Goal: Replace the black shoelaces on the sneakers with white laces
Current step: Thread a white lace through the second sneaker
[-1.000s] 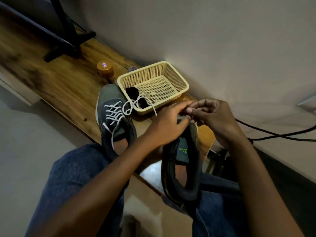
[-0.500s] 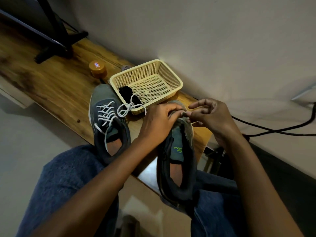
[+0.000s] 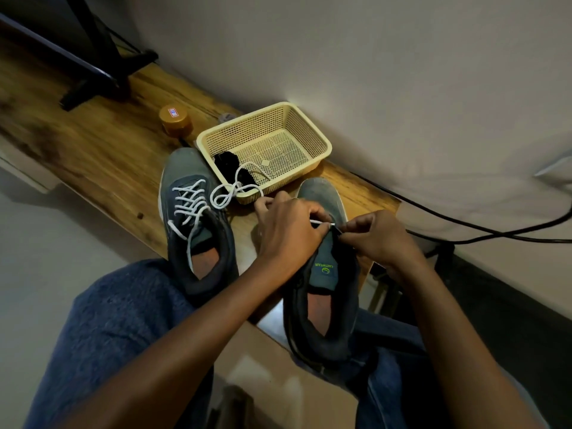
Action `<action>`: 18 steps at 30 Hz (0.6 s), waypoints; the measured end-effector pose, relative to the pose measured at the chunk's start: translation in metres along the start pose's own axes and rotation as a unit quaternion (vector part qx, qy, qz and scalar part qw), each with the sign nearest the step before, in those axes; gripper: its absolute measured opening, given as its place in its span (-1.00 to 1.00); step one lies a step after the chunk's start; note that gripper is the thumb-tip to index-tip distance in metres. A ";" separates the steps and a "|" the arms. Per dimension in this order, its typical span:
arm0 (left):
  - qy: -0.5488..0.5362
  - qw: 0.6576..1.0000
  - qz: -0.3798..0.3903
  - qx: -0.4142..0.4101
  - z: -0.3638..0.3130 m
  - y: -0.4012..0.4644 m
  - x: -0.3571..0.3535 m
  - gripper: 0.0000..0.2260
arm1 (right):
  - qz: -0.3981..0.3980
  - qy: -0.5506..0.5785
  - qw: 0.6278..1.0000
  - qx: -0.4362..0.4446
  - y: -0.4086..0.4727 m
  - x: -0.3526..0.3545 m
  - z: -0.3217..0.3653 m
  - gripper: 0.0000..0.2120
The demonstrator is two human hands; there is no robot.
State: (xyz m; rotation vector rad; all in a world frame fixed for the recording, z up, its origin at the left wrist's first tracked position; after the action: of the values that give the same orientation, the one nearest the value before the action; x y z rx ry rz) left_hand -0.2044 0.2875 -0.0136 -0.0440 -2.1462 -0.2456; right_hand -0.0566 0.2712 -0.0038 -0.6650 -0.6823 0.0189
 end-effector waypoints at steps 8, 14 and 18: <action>0.081 0.994 -0.040 -0.057 -0.023 -0.006 0.007 -0.92 | 0.037 0.146 0.988 -0.020 -0.001 0.001 -0.008 -0.89; 0.094 0.993 -0.023 -0.064 -0.023 -0.002 0.002 -0.90 | 0.035 0.140 0.990 0.000 0.000 0.002 -0.007 -0.89; 0.060 0.997 -0.001 -0.047 -0.017 -0.001 -0.001 -0.89 | 0.028 0.126 0.992 0.011 -0.001 0.003 -0.007 -0.88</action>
State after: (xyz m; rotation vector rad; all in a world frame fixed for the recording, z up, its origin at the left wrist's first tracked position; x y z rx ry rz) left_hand -0.1894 0.2832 -0.0056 -0.0796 -2.0144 -0.3422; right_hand -0.0504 0.2673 -0.0060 -0.6526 -0.4191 -0.0072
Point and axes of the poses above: each hand's wrist, its own y-axis towards the middle knuckle, its own x-axis out of the back of the hand, z = x × y, the point moved 7 cm from there along y, towards the middle knuckle, and after that the axes turned 9 degrees about -x, right-handed, at the moved point
